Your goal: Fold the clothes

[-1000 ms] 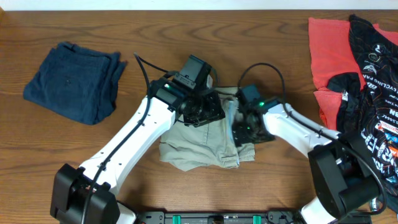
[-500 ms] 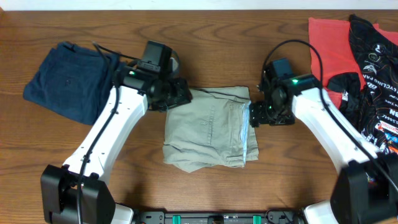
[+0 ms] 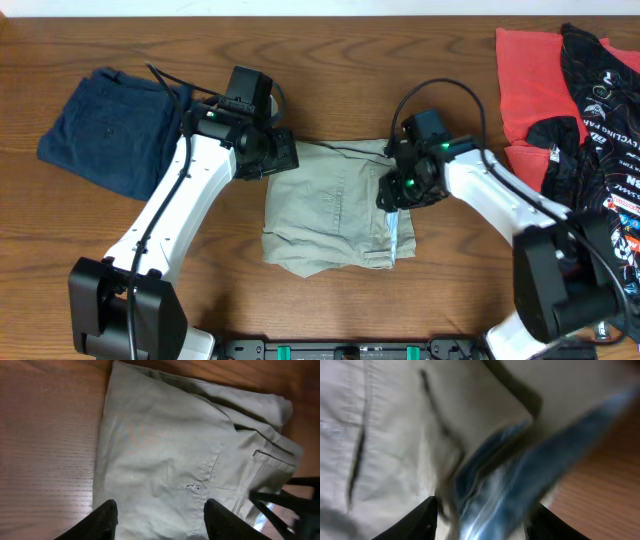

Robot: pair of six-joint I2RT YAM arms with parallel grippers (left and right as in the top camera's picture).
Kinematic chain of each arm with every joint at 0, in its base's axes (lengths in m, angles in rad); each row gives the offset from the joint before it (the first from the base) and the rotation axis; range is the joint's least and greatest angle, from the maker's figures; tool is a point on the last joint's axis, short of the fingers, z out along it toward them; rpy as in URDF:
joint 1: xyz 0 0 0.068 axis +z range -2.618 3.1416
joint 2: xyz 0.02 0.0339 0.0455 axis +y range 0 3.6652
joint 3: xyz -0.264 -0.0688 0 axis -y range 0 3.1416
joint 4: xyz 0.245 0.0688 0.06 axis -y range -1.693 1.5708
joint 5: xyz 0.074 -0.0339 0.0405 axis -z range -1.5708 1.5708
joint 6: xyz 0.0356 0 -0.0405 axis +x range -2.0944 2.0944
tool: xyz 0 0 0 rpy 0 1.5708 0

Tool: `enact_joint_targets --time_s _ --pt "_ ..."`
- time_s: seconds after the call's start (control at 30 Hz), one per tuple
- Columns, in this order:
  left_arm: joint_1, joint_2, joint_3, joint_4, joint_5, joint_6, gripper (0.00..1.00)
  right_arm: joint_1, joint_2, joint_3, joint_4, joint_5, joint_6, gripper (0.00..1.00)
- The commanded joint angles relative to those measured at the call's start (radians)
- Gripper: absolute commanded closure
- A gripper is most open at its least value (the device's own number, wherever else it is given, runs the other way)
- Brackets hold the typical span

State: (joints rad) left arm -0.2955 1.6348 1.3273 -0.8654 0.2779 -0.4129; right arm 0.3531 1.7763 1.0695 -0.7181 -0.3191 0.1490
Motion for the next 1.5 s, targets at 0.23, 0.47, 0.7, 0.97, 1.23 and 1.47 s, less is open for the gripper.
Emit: enact_joint_targets --time_s 0.23,0.47,0.7,0.97,1.23,1.47 --pt "0.003 0.012 0.018 -0.014 -0.019 0.020 0.43 0.003 -0.027 0.099 0.081 -0.354 -0.178 0.99" --pt "0.003 0.012 0.018 -0.018 -0.022 0.020 0.43 0.003 -0.057 0.222 -0.002 -0.166 -0.217 0.99" --pt "0.003 0.012 0.018 -0.024 -0.022 0.020 0.43 0.003 -0.022 0.174 0.063 0.408 -0.092 0.99" --pt "0.003 0.012 0.018 -0.040 -0.022 0.020 0.42 0.003 0.072 0.146 0.154 0.562 -0.045 0.41" --pt "0.003 0.012 0.018 0.064 -0.077 0.090 0.30 0.000 -0.071 0.162 0.065 0.493 0.069 0.39" --pt "0.003 0.040 0.018 0.246 -0.174 0.154 0.27 0.016 -0.156 0.161 -0.087 0.053 0.029 0.46"
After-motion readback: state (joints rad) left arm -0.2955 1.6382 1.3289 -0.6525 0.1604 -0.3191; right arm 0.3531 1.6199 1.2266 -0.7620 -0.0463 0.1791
